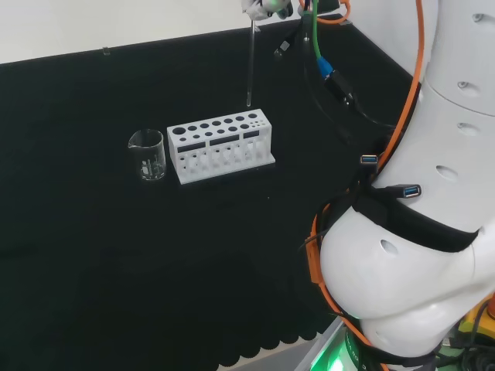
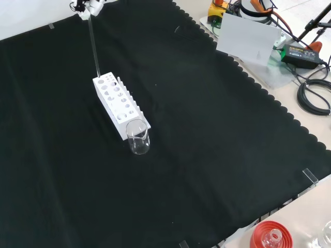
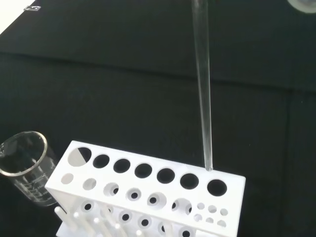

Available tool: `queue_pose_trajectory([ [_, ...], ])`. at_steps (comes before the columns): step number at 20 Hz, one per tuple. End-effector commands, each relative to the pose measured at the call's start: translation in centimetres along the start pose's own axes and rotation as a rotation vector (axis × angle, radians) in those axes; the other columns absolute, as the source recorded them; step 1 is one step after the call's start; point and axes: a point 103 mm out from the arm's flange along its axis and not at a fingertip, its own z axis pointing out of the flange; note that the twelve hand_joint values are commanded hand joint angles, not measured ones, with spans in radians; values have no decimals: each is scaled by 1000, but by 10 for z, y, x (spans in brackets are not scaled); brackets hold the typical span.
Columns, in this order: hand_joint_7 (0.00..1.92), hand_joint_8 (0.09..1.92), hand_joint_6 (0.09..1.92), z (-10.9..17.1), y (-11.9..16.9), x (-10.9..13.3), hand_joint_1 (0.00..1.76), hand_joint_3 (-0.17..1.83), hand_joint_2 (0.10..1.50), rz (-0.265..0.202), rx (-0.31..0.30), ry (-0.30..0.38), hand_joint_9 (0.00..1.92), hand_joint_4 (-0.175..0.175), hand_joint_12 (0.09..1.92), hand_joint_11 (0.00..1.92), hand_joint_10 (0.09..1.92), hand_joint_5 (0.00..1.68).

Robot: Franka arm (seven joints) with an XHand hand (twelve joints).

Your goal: Put the glass rod back on the white test tube rack.

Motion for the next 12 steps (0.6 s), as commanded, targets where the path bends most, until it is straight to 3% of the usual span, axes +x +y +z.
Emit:
queue_pose_trajectory([
  [1,1153,825,816,12,1,0,1293,-175,1128,3,14,17,1696,-175,649,1558,495,1103],
  [12,1154,823,814,18,0,-11,1293,-175,1128,-9,20,35,1696,-175,648,1559,494,1105],
])
